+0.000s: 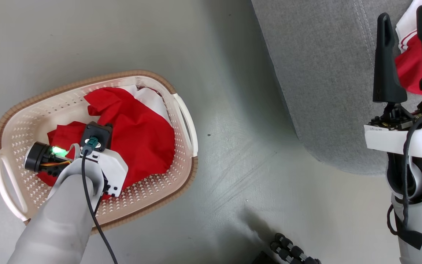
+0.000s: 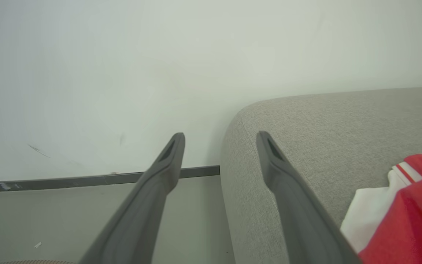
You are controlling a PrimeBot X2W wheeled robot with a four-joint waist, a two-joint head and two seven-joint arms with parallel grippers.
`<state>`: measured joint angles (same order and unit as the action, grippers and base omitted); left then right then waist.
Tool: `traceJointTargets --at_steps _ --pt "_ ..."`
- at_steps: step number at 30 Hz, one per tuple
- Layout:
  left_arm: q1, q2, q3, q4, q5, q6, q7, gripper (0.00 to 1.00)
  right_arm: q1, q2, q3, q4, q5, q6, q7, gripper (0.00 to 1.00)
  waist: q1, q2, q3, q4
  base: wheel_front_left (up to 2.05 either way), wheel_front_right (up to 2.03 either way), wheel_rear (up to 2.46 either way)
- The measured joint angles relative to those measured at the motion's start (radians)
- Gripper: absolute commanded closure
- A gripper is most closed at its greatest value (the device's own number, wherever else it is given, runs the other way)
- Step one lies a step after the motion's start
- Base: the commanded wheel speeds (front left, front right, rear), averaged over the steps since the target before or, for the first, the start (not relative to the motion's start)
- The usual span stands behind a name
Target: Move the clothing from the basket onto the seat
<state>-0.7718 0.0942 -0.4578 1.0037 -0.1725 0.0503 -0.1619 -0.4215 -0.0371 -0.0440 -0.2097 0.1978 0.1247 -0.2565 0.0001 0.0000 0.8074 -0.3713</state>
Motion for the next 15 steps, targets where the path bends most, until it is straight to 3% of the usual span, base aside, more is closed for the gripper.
traceJointTargets --at_steps 15 --pt "0.0 -0.012 0.091 -0.178 -0.06 0.019 -0.09 1.0 -0.013 -0.001 -0.002 0.032 -0.067 0.0 0.0 0.0 0.0 0.0 -0.089 0.063 0.0 0.0 0.0"
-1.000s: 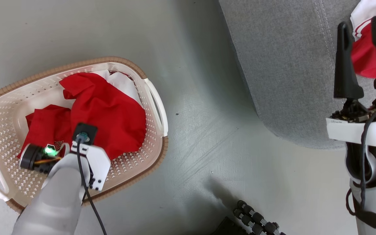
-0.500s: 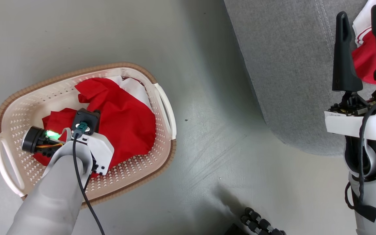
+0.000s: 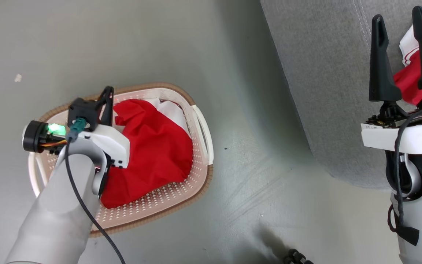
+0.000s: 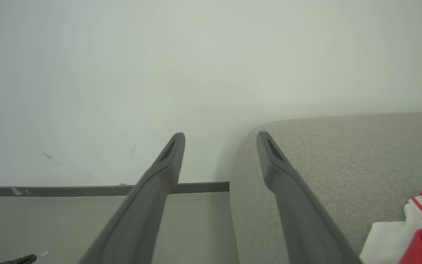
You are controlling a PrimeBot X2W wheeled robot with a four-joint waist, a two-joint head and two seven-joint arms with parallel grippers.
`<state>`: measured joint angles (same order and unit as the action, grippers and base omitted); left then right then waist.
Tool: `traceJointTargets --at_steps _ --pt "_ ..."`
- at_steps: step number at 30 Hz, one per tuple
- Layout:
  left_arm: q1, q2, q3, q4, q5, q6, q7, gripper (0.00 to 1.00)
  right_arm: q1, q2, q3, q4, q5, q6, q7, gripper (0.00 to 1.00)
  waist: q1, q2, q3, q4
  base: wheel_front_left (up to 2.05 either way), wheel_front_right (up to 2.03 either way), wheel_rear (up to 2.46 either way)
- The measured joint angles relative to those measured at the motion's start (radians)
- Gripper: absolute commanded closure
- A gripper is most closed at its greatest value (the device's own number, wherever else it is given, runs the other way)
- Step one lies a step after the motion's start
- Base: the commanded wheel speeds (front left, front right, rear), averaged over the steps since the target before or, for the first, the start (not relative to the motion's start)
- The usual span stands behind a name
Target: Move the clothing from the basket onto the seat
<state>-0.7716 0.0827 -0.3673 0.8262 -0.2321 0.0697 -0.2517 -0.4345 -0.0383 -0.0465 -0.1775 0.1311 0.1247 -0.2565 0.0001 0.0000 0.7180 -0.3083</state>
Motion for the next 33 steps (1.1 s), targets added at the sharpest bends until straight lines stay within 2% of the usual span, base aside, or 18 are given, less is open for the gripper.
traceJointTargets --at_steps 1,2,4,6,9,10,12,13,15,33 --pt "0.0 0.0 0.019 -0.029 -0.018 0.008 -0.001 1.0 0.001 0.0 -0.001 0.006 -0.008 0.0 0.0 0.0 0.0 0.0 -0.015 0.01 0.0 0.0 0.0" --pt "0.001 0.0 0.028 -0.044 -0.024 0.011 -0.001 0.82 0.001 0.0 -0.001 0.011 -0.01 0.0 0.0 0.0 0.0 0.0 -0.023 0.015 0.0 0.0 0.0" --pt "0.002 0.0 0.048 -0.074 -0.033 0.018 -0.001 0.73 0.004 -0.001 -0.001 0.021 -0.019 0.0 0.0 0.0 0.0 0.0 -0.039 0.025 0.0 0.0 0.0" --pt "0.004 0.0 0.057 -0.089 -0.037 0.021 -0.001 0.71 0.007 -0.001 -0.001 0.025 -0.026 0.0 0.0 0.0 0.0 0.0 -0.047 0.03 0.0 0.0 0.0" --pt "0.01 0.011 0.099 -0.193 -0.041 0.032 -0.001 0.57 0.022 -0.001 -0.001 0.033 -0.055 0.0 0.0 0.0 0.0 0.0 -0.079 0.049 0.0 0.0 0.0" --pt "0.013 0.012 0.109 -0.216 -0.043 0.034 -0.001 0.56 0.022 -0.002 -0.002 0.034 -0.059 0.0 0.0 0.0 0.0 0.0 -0.087 0.054 0.0 0.0 0.0" --pt "0.029 0.016 0.127 -0.258 -0.047 0.041 -0.001 0.23 0.022 -0.004 -0.004 0.035 -0.063 0.0 0.0 0.0 0.0 0.0 -0.104 0.063 0.0 0.0 0.0" --pt "0.04 0.018 0.137 -0.275 -0.05 0.044 -0.001 0.12 0.023 -0.006 -0.004 0.037 -0.066 0.0 0.0 0.0 0.0 0.0 -0.112 0.067 0.0 0.0 0.0" --pt "0.065 0.023 0.155 -0.305 -0.05 0.05 -0.001 0.0 0.026 -0.009 -0.003 0.044 -0.071 0.0 0.0 0.0 0.0 0.0 -0.129 0.076 0.0 0.0 0.0" --pt "0.276 0.04 0.3 -0.527 -0.075 0.094 -0.001 0.0 0.117 -0.044 0.026 0.118 -0.092 0.0 0.0 0.0 0.0 0.0 -0.295 0.137 0.0 0.0 0.0"
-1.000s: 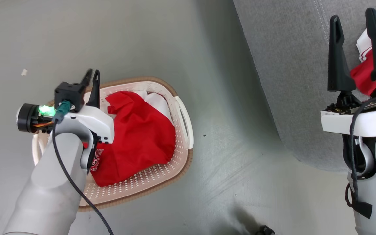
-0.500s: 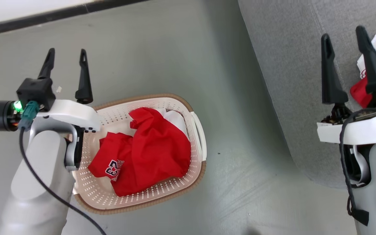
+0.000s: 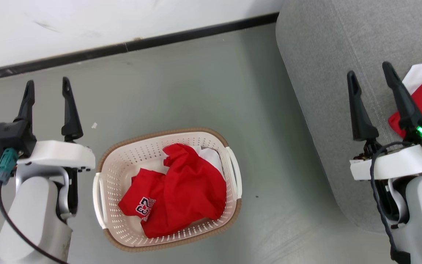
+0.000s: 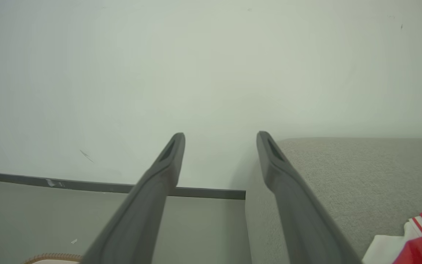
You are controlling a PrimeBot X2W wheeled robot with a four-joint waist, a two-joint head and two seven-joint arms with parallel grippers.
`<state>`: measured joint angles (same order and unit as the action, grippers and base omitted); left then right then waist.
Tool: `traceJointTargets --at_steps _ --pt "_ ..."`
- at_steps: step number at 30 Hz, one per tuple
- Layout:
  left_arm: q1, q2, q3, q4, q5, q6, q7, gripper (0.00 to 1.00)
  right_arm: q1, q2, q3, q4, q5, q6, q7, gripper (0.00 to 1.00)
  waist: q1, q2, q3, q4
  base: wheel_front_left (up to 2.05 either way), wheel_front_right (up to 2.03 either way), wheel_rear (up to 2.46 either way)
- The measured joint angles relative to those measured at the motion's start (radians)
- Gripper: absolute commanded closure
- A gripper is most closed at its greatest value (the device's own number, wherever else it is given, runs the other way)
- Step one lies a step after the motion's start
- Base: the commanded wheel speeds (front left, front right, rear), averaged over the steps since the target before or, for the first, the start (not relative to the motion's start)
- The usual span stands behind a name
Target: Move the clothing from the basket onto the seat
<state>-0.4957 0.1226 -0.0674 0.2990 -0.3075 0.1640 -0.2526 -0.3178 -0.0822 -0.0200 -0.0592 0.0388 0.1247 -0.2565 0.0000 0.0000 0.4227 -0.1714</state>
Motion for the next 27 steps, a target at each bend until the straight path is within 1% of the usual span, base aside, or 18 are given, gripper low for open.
traceJointTargets --at_steps 7,15,27 --pt "0.098 -0.001 0.046 -0.059 0.0 0.01 0.0 0.0 0.048 -0.001 0.004 0.036 -0.01 0.0 0.0 0.0 0.0 0.0 -0.07 0.02 0.0 0.0 0.0" --pt "0.211 -0.006 0.067 -0.089 0.0 0.01 0.0 0.0 0.114 -0.001 0.011 0.087 -0.021 0.0 0.0 0.0 0.0 0.0 -0.152 0.04 0.0 0.0 0.0" --pt "0.353 -0.026 0.057 -0.103 0.001 0.01 0.0 0.0 0.196 0.002 0.036 0.108 -0.023 0.0 0.002 0.0 0.0 0.0 -0.26 0.064 0.0 0.0 0.0"
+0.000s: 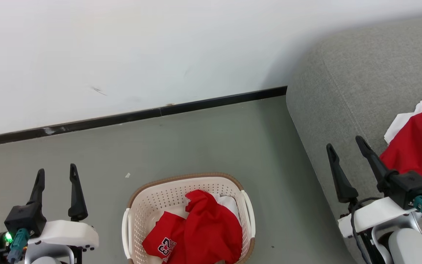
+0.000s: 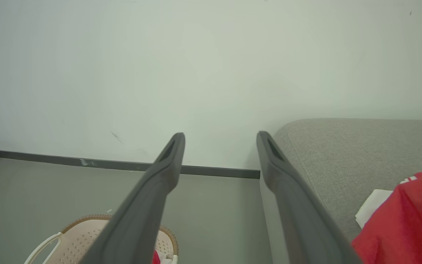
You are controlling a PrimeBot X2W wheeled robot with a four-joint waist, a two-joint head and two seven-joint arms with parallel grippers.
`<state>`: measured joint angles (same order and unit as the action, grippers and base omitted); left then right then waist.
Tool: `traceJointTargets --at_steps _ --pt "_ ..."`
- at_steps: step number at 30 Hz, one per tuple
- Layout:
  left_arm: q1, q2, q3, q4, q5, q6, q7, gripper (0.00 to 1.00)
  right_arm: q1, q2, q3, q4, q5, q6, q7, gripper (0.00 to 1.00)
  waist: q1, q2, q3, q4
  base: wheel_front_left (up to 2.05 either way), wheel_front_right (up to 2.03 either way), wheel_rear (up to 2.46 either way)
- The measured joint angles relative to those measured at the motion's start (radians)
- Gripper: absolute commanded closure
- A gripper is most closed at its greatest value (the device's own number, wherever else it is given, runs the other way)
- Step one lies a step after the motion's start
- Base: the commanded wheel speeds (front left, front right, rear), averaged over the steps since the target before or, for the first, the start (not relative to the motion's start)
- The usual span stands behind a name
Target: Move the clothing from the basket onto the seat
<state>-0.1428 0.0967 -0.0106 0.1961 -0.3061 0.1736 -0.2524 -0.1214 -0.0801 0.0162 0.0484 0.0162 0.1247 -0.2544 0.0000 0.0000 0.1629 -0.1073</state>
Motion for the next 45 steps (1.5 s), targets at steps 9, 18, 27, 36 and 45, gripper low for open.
traceJointTargets --at_steps 9,18,27,36,45 --pt "0.062 -0.004 -0.022 -0.006 0.0 -0.005 0.0 0.0 0.058 0.006 0.002 0.007 0.002 0.0 0.008 0.0 0.0 0.0 -0.076 0.013 0.0 0.0 0.0" --pt "0.113 -0.009 -0.028 -0.015 -0.001 -0.01 0.0 0.0 0.101 0.011 0.023 0.007 0.008 0.0 0.018 0.0 0.0 0.0 -0.137 0.02 0.0 0.0 0.0" --pt "0.152 -0.012 -0.03 -0.021 -0.005 -0.009 0.0 0.0 0.136 0.013 0.036 -0.004 0.017 0.0 0.035 0.0 0.0 0.0 -0.181 0.028 0.0 0.0 0.0" --pt "0.183 -0.01 -0.031 -0.034 -0.009 -0.009 0.002 0.0 0.166 0.013 0.046 -0.025 0.017 0.0 0.052 0.0 0.0 0.0 -0.206 0.035 0.0 0.0 0.0" --pt "0.193 -0.007 -0.034 -0.055 -0.008 -0.009 0.014 0.0 0.179 0.014 0.05 -0.052 0.019 0.0 0.061 0.0 0.0 0.0001 -0.199 0.035 0.0 0.0 0.0"
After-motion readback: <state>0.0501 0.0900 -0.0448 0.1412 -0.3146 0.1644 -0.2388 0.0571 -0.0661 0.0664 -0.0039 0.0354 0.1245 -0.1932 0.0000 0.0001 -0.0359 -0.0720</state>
